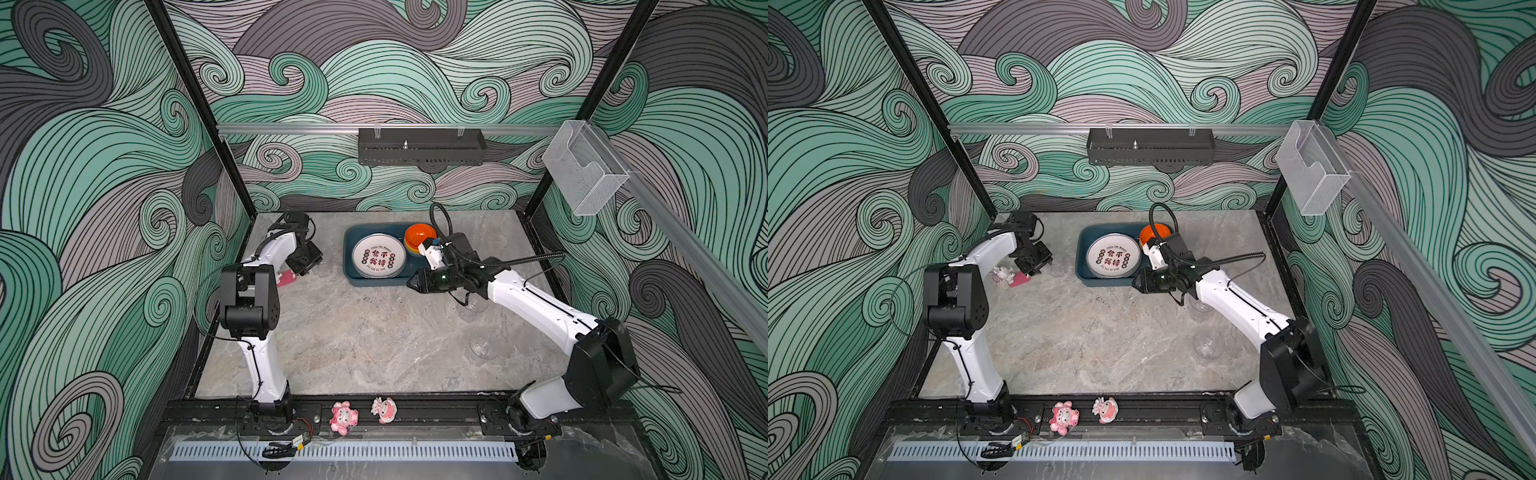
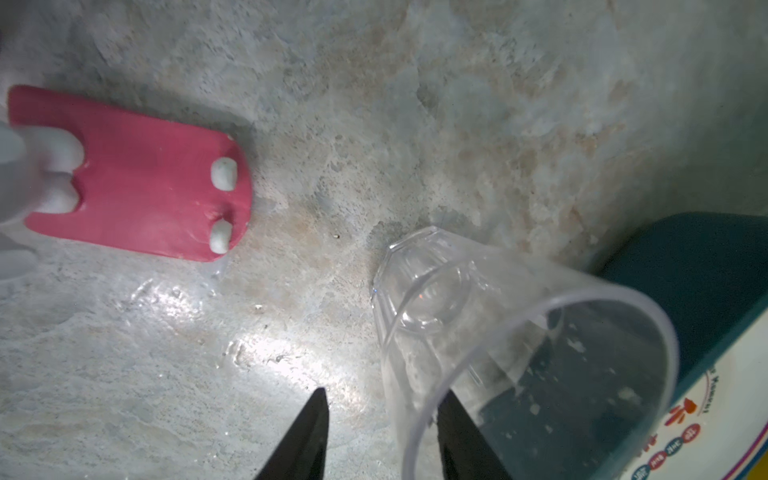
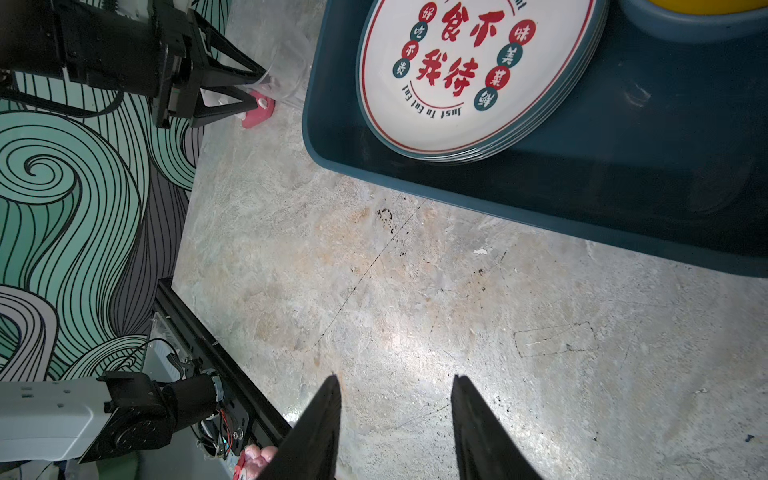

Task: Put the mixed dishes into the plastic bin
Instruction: 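Lower the left gripper around the clear plastic cup beside the bin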

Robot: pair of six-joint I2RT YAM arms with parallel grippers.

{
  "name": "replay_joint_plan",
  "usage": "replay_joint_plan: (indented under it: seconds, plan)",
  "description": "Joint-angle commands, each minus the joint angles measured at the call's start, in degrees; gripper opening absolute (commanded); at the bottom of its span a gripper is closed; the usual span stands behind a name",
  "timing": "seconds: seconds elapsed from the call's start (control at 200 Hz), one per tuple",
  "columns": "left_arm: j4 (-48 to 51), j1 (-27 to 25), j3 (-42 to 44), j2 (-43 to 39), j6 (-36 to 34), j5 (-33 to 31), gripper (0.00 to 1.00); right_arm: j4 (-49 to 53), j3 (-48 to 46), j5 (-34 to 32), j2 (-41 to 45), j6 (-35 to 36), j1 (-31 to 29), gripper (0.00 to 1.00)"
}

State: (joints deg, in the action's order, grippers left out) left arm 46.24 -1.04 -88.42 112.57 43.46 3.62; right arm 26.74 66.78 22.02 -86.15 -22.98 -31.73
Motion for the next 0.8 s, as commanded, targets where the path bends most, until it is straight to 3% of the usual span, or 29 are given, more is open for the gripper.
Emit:
replay_joint_plan:
  seconds: [0.0, 0.405, 0.796]
  plan:
    - [0.61, 0.42, -1.75, 0.94, 0.39, 0.91, 0.37, -0.38, -0.78, -1.01, 0.81, 0.40, -0.24, 0.45]
    - [1.65, 1.04, 0.02, -1.50, -0.28, 2.22, 0.00, -0.66, -1.22, -0.93, -0.24, -0.52, -0.22, 0.45]
    - [3.32, 1.21, 4.50, -11.07, -3.27, 4.57, 0.00, 0.12, -0.61, -1.95, 0.94, -1.30, -0.35, 0.45]
